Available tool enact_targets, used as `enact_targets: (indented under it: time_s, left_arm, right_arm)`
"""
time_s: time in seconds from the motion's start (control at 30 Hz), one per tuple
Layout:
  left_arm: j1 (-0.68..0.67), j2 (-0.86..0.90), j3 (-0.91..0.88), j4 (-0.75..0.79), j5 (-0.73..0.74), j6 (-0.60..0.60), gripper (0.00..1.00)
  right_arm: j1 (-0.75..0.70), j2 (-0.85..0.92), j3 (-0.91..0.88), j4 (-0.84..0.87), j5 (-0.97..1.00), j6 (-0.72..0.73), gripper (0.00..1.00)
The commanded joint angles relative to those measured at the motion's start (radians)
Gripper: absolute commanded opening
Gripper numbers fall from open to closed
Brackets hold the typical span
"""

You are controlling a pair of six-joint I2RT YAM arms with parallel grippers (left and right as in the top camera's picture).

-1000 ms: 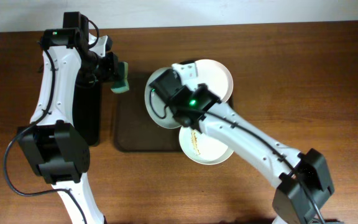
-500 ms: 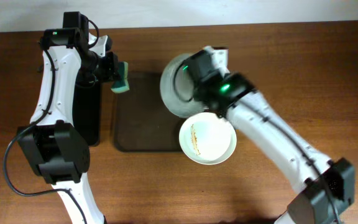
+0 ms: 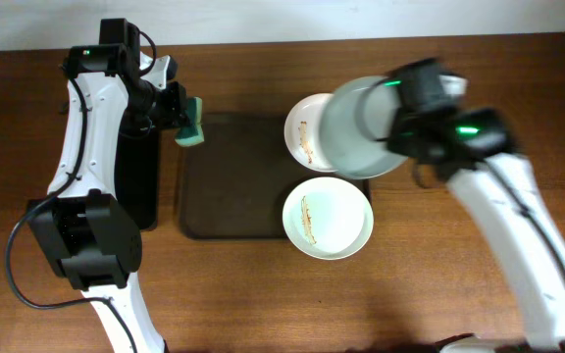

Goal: Clean dirty plates on tray and stack at the side
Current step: 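Carry the cleaned plate with the right gripper toward the right side, then set the plate down on the table right of the tray and release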

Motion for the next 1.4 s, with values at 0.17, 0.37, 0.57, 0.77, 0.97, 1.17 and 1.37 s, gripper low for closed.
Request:
enact_targets:
  time_s: [0.17,0.37,0.57,0.77,0.97,1.17,1.37]
  left_arm:
    - [-0.004,-0.005,0.016,-0.002,0.003,0.019,0.01]
    - [-0.004,-0.005,0.016,-0.001,0.003,0.019,0.01]
    - [-0.006,-0.005,0.016,-0.001,0.003,0.019,0.01]
    - [-0.006,-0.005,0.016,0.007,0.003,0.019,0.01]
    - [-0.006,-0.005,0.016,0.007,0.003,0.019,0.01]
    - [-0.006,-0.005,0.016,0.006,0.004,0.019,0.01]
    - [-0.006,-0.005,0.016,0.006,0.004,0.019,0.01]
  right_arm:
    - [-0.613,-0.053,-0.223,0.109,-0.314,-0.019,0.04]
    - [-0.825,-0.052,-0.482,0.409,-0.399,-0.020,0.04]
    - [-0.841,0.024,-0.617,0.636,-0.354,-0.016,0.04]
    - [-0.839,0.189,-0.617,0.705,-0.370,-0.017,0.04]
    - [-0.779,0.291,-0.617,0.760,-0.448,-0.066,0.04]
    - [-0.687,0.350,-0.617,0.796,-0.440,-0.061,0.04]
    - [-0.675,0.358,-0.617,0.784,-0.438,-0.035,0.04]
